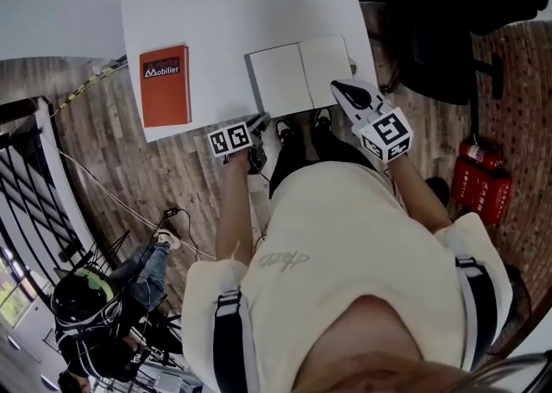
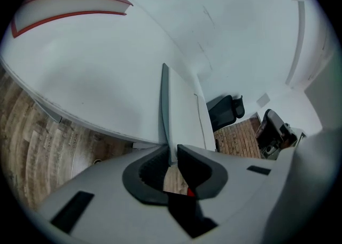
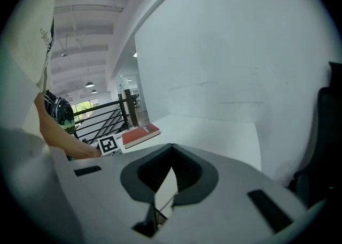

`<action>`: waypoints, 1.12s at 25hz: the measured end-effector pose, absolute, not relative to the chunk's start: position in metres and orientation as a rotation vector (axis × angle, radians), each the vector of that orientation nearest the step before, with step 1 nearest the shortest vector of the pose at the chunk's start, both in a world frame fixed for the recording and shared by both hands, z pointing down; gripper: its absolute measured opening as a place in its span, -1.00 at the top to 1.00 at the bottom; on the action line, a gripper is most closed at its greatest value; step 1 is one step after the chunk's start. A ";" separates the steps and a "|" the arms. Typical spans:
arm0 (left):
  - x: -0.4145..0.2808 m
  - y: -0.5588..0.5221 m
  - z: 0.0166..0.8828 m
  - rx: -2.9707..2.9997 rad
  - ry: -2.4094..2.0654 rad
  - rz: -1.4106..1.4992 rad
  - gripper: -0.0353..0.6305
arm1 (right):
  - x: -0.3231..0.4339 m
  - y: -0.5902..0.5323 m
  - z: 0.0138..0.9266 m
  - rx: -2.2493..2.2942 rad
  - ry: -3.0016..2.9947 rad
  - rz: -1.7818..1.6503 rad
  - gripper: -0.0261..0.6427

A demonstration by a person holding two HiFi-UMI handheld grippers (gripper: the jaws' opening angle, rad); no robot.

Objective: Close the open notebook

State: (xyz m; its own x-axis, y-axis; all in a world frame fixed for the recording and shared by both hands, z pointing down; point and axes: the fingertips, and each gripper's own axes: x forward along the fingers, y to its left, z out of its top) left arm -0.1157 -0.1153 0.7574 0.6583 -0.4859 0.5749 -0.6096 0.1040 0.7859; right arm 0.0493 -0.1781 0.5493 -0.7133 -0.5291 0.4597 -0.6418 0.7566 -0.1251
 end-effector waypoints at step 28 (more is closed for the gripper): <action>-0.073 -0.146 0.634 1.890 -1.112 0.448 0.74 | 0.071 -0.173 0.544 1.014 -2.596 0.389 0.90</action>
